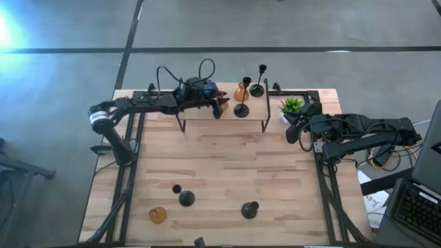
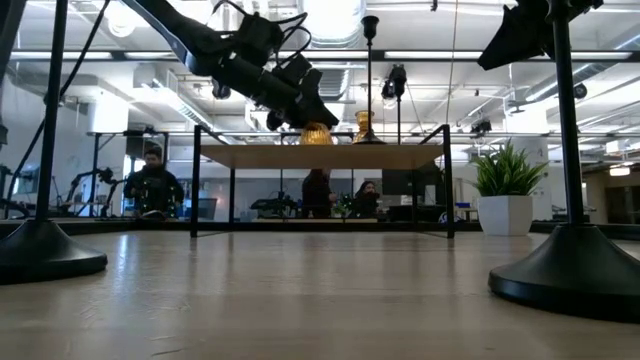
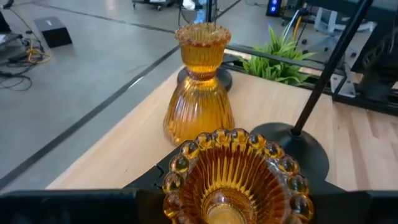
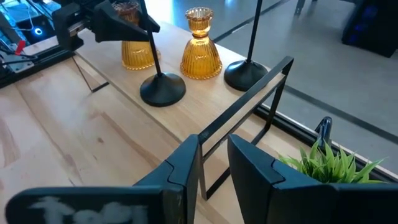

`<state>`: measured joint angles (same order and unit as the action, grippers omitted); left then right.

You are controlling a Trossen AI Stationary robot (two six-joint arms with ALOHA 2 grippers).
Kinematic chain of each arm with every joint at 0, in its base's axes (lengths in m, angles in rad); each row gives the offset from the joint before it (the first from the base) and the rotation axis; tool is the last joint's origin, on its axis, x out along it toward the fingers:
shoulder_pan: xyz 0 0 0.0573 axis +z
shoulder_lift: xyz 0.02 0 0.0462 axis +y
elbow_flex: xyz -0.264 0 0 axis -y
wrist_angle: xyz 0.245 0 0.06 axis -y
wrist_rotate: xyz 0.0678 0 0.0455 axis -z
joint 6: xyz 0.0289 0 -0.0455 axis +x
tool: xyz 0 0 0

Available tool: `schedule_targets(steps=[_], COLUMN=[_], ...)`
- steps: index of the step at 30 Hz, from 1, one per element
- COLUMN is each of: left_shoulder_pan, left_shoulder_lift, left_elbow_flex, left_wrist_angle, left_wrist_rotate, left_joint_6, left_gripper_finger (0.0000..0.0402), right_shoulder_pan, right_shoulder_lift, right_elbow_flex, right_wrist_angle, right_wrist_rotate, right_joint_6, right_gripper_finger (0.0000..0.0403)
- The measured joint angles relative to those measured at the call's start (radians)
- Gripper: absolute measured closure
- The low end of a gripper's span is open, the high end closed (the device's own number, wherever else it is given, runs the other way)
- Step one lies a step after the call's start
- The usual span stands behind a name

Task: Pick & Place candle stick holders
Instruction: Put the top yellow glass candle holder on the shelf

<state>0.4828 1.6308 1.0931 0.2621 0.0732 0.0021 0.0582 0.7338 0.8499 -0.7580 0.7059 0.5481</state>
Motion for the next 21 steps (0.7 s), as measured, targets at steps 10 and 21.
schedule_targets(steps=[10,21], left_shoulder_pan=[0.005,0.018], left_shoulder_lift=[0.021,0.038], left_elbow_flex=[0.007,0.007], left_wrist_angle=[0.053,0.079], left_wrist_rotate=[0.003,0.027], left_joint_6=[-0.004,0.022], left_gripper_finger=[0.0266,0.0266], right_shoulder_pan=[0.000,0.000], right_shoulder_lift=[0.000,0.001], right_elbow_flex=[0.000,0.000], right_wrist_angle=[0.000,0.000], right_wrist_rotate=[0.000,0.001], right_joint_6=[-0.002,-0.002], right_gripper_finger=[0.0335,0.0326])
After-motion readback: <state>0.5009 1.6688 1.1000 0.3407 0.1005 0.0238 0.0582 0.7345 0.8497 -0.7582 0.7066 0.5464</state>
